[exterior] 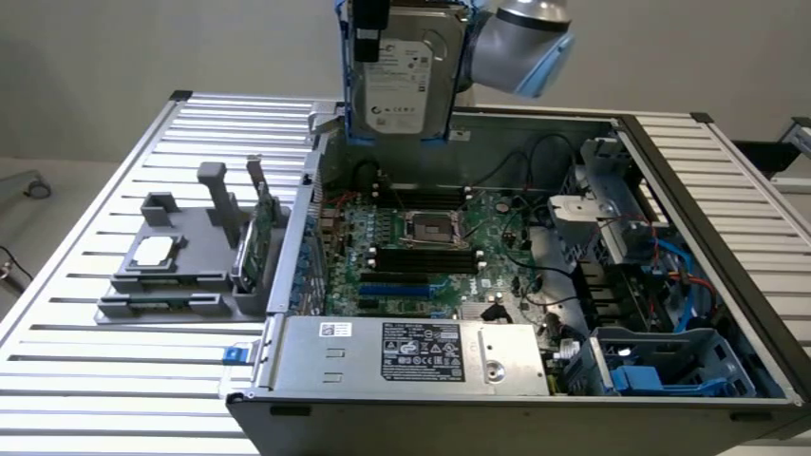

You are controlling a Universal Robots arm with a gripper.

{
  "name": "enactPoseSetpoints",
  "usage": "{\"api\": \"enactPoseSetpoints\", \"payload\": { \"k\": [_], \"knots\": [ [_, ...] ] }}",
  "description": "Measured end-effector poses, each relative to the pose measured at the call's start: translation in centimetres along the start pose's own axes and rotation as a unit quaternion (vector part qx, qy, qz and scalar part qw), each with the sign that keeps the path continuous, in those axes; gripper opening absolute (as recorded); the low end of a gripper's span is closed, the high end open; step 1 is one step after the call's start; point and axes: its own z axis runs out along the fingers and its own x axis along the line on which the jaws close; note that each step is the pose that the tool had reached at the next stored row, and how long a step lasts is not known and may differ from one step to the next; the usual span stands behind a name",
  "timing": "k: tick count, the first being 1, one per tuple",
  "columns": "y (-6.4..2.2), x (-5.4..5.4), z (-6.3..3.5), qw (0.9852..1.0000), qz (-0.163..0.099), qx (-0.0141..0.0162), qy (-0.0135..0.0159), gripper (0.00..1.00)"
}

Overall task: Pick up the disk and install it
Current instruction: 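Pick up the disk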

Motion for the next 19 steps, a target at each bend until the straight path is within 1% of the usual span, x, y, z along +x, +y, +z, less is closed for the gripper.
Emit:
{"api": "enactPoseSetpoints", "payload": {
  "k": [15, 19],
  "knots": [
    [-4.58, 3.2, -0.70, 1.0000, 0.000, 0.0000, 0.0000, 0.33],
    [-5.68, 4.0, -0.87, 1.0000, 0.000, 0.0000, 0.0000, 0.33]
  ]
}}
